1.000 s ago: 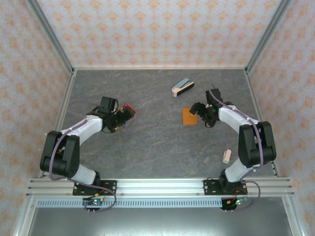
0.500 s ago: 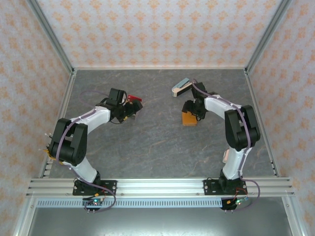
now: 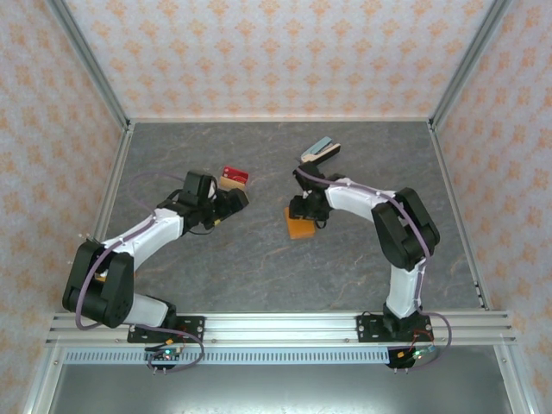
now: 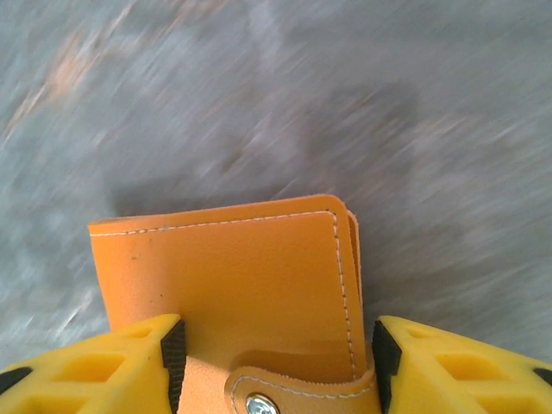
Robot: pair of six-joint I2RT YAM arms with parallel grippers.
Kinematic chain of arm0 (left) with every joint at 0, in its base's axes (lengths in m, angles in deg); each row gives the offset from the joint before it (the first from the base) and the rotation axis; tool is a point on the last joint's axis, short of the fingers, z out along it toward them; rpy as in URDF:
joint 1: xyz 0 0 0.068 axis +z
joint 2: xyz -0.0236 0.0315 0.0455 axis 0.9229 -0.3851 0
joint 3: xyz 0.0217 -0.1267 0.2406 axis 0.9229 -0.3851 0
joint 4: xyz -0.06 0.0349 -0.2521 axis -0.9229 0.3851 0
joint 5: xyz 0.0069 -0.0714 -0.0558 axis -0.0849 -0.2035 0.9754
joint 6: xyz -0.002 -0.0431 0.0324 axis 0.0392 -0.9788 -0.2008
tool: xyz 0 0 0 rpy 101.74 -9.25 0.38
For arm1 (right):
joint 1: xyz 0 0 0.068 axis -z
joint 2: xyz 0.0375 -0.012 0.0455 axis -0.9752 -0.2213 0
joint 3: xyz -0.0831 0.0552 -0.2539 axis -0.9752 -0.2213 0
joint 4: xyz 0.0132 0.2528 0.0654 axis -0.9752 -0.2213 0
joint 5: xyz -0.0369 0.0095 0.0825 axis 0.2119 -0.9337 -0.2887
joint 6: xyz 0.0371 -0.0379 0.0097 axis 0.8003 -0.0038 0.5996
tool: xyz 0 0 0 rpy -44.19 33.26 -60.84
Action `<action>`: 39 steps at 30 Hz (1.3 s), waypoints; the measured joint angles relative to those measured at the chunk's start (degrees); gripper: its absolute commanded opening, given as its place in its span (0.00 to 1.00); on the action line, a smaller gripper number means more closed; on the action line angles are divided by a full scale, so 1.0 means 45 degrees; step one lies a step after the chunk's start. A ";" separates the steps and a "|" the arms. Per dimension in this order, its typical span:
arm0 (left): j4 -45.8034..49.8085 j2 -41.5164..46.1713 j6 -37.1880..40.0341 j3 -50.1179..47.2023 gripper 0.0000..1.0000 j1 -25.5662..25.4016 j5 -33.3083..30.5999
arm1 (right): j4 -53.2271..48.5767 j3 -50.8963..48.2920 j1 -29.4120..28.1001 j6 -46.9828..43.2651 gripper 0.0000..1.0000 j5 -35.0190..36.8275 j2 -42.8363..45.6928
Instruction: Take the credit cards out of the card holder
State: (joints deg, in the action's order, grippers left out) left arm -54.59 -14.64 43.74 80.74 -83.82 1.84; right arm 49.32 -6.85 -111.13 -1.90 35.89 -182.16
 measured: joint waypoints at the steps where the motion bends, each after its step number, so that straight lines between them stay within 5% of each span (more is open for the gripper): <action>1: -0.0010 0.0000 -0.0049 -0.0073 0.94 -0.0253 0.0141 | 0.0024 -0.0219 -0.0199 0.0175 0.60 -0.0228 0.0160; 8: -0.1239 -0.0408 -0.1185 -0.0753 0.81 -0.1933 0.0991 | -0.0238 -0.1321 -0.0170 0.0991 0.62 -0.0447 0.2166; 16: -0.2890 -0.2623 -0.2535 -0.0588 0.58 -0.3317 0.1841 | -0.0257 -0.1894 -0.0146 0.1418 0.47 -0.0359 0.3152; 26: -0.3997 -0.4061 -0.3215 0.0316 0.48 -0.3599 0.2278 | 0.0087 -0.2385 0.0015 0.1894 0.28 -0.1025 0.2647; 39: -0.5260 -0.5105 -0.3711 0.0495 0.43 -0.3599 0.2880 | 0.1200 -0.2934 0.0471 0.2191 0.23 -0.2045 0.2108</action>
State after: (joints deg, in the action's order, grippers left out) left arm -78.27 -37.62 27.04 82.97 -100.02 14.80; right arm 54.72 -20.05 -109.01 7.96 26.69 -172.67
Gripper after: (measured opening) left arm 0.432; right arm 0.229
